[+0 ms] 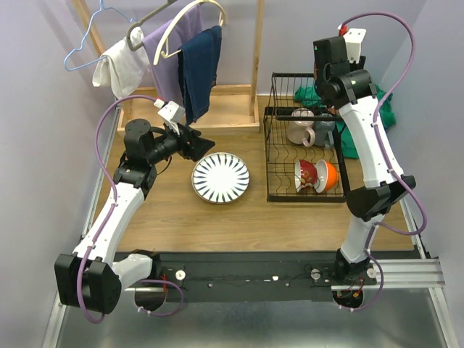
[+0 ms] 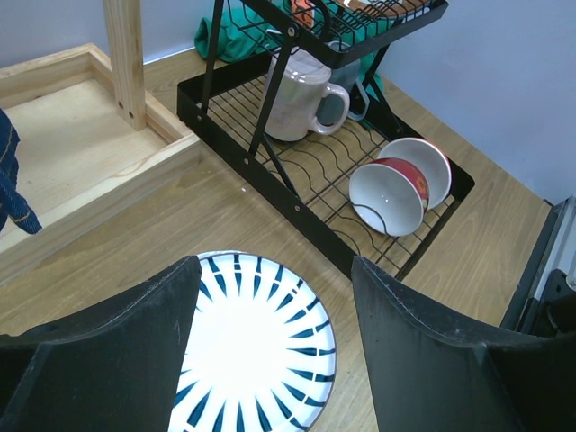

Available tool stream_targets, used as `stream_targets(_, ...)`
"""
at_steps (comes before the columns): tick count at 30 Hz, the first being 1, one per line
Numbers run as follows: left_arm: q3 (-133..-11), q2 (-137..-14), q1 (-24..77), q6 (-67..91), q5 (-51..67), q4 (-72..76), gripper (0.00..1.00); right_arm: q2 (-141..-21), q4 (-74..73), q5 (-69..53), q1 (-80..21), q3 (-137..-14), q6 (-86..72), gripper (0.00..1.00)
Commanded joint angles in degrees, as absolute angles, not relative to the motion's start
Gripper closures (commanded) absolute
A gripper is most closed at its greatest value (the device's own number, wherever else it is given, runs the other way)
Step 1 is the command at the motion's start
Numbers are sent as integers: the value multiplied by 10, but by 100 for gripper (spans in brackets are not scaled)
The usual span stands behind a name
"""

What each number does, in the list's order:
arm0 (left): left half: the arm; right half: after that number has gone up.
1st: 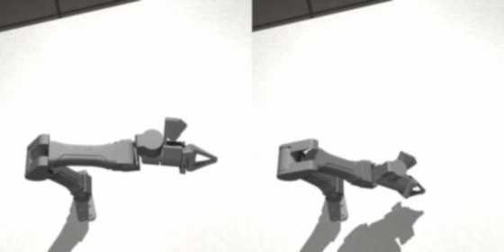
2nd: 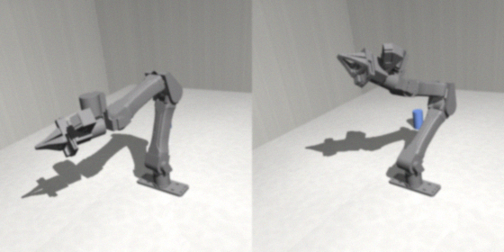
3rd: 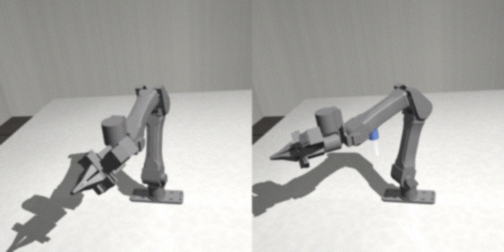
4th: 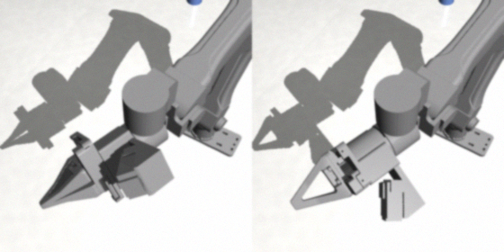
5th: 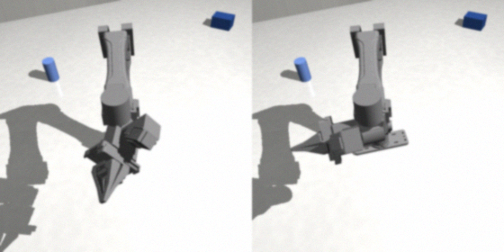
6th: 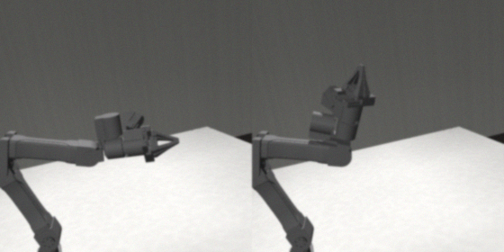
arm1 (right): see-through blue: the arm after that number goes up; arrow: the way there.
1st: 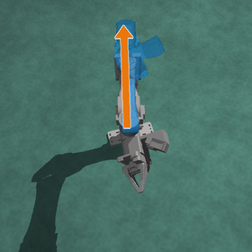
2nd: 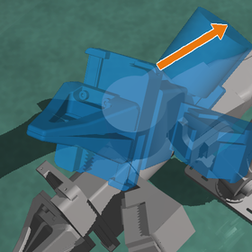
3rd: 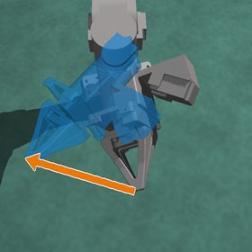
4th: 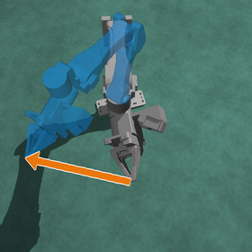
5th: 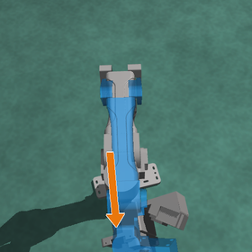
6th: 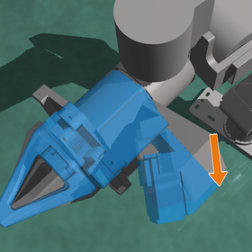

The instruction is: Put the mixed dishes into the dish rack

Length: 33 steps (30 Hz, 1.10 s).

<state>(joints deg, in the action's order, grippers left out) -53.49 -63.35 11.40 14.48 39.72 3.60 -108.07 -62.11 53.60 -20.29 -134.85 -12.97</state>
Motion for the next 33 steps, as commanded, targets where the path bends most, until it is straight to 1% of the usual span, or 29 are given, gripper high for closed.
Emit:
stream_targets(1,-529,-621,117,146,411,51,23,-1063,-600,549,-201,-1369,-125,46)
stream_targets(7,-530,-623,117,148,412,52,23,-1055,-599,535,-201,-1360,-118,46)
stream_targets(9,-529,-623,117,148,411,52,23,-1050,-588,554,-200,-1350,-108,47)
stream_targets(13,-528,-628,118,148,403,44,23,-1016,-520,540,-200,-1284,-83,49)
stream_targets(15,-528,-635,120,144,379,36,23,-993,-500,519,-200,-1265,-76,50)
stream_targets(18,-526,-644,127,150,339,23,22,-982,-487,526,-200,-1245,-70,50)
stream_targets(21,-518,-650,133,162,338,29,22,-978,-479,549,-200,-1233,-58,50)
stream_targets(26,-508,-652,141,174,345,36,22,-955,-438,546,-200,-1194,-42,50)
stream_targets(33,-508,-653,142,165,345,31,22,-958,-462,519,-200,-1198,-72,50)
